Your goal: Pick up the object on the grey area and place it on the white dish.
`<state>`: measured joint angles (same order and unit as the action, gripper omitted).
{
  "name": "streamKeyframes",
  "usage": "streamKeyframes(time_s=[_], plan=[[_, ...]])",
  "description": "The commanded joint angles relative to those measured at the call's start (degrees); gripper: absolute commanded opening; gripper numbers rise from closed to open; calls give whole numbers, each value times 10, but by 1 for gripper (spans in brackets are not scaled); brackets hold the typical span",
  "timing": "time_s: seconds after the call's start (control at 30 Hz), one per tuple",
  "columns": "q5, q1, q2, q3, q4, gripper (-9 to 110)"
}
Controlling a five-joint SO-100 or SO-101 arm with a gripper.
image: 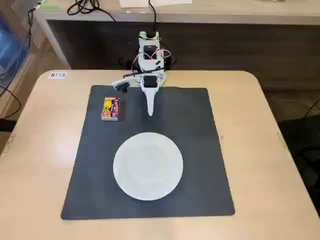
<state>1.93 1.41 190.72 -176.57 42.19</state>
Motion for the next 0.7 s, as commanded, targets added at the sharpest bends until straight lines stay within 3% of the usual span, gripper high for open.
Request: streamKeyframes(time_s=[0.0,0.47,0.67], plan=[[16,-21,13,-54,3,0],[15,-23,13,-46,13,0],[-24,-13,-9,127,157,0]])
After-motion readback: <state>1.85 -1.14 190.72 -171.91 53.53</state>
